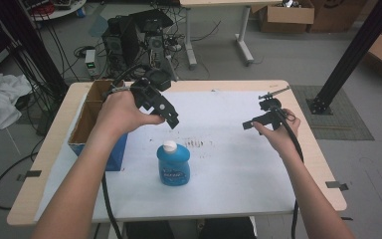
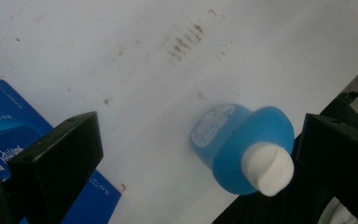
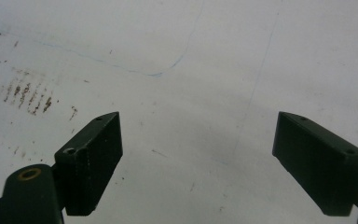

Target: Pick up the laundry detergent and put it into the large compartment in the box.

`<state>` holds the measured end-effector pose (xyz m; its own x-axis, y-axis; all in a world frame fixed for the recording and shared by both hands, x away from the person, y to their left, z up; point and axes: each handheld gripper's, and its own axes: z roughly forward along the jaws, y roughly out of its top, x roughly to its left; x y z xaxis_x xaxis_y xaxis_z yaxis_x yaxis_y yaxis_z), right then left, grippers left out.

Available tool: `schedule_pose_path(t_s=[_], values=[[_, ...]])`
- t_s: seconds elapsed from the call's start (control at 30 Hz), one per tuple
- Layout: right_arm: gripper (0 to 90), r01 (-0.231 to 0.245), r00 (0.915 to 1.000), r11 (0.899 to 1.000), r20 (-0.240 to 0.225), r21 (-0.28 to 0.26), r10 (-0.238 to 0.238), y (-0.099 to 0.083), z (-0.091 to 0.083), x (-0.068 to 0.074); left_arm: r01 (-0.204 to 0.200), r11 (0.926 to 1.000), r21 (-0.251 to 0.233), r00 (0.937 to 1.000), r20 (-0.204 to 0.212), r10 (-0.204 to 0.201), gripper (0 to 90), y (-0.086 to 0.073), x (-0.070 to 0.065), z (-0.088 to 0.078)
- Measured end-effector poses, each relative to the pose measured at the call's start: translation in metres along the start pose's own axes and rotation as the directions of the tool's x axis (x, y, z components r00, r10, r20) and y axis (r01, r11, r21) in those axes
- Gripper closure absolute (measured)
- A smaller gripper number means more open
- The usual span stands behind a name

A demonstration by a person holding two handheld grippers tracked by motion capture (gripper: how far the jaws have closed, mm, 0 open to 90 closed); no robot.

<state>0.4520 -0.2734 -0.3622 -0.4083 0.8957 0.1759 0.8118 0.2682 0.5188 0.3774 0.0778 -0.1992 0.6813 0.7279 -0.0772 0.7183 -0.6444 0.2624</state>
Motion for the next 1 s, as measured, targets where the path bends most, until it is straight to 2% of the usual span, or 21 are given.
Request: schedule_pose_path(t_s=[0.1, 0.17, 0.27, 0.3, 0.37, 0.47, 0.63, 0.8, 0.83, 0.93, 0.97, 1.0], values=[[16.0, 0.001, 1.0, 1.0, -0.001, -0.001, -0.001, -0.001, 0.0, 0.0, -0.03, 0.9995, -0.01, 0.9994, 0.019, 0.03, 0.8, -0.004, -0.006, -0.001], [15.9, 0.0, 1.0, 1.0, -0.002, -0.002, 0.0, -0.002, -0.001, 0.0, -0.035, 0.9992, -0.019, 0.999, 0.028, 0.035, 0.8, -0.005, -0.008, -0.001], [15.9, 0.001, 1.0, 1.0, -0.002, -0.003, -0.001, -0.002, -0.001, -0.001, -0.074, 0.9967, -0.034, 0.9958, 0.05, 0.076, 0.6, -0.01, -0.014, -0.002], [15.9, 0.001, 1.0, 1.0, -0.002, -0.003, -0.001, -0.002, -0.001, -0.001, -0.074, 0.9967, -0.034, 0.9958, 0.05, 0.076, 0.5, -0.01, -0.014, -0.002], [16.0, -0.003, 1.0, 1.0, -0.002, -0.003, 0.003, -0.004, -0.001, -0.002, -0.101, 0.9944, -0.032, 0.9937, 0.047, 0.102, 0.6, -0.014, -0.018, -0.002], [16.0, -0.01, 0.9999, 1.0, -0.005, -0.005, 0.01, -0.005, -0.002, -0.004, -0.119, 0.9922, -0.038, 0.9908, 0.06, 0.121, 0.4, -0.017, -0.02, -0.003], [16.0, -0.012, 0.9999, 1.0, -0.003, -0.006, 0.012, -0.006, -0.002, -0.005, -0.171, 0.9845, -0.041, 0.9823, 0.071, 0.173, 1.3, -0.023, -0.026, 0.001], [16.0, -0.005, 1.0, 1.0, -0.009, -0.008, 0.005, -0.006, -0.003, -0.004, -0.19, 0.9812, -0.036, 0.9783, 0.078, 0.192, 1.4, -0.027, -0.029, 0.007], [16.0, -0.005, 1.0, 1.0, -0.007, -0.008, 0.005, -0.006, -0.003, -0.004, -0.203, 0.9785, -0.037, 0.9753, 0.082, 0.205, 1.4, -0.028, -0.03, 0.01], [16.0, -0.006, 0.9999, 1.0, -0.008, -0.005, 0.006, -0.006, -0.002, -0.004, -0.22, 0.9749, -0.036, 0.9719, 0.078, 0.222, 1.5, -0.029, -0.031, 0.013], [16.0, -0.009, 0.9999, 1.0, -0.006, -0.003, 0.009, -0.006, -0.002, -0.004, -0.239, 0.9705, -0.031, 0.9687, 0.061, 0.241, 1.5, -0.029, -0.033, 0.016], [16.0, -0.01, 0.9999, 1.0, -0.007, -0.004, 0.01, -0.006, -0.002, -0.004, -0.239, 0.9705, -0.031, 0.9687, 0.061, 0.241, 1.4, -0.029, -0.033, 0.016]])
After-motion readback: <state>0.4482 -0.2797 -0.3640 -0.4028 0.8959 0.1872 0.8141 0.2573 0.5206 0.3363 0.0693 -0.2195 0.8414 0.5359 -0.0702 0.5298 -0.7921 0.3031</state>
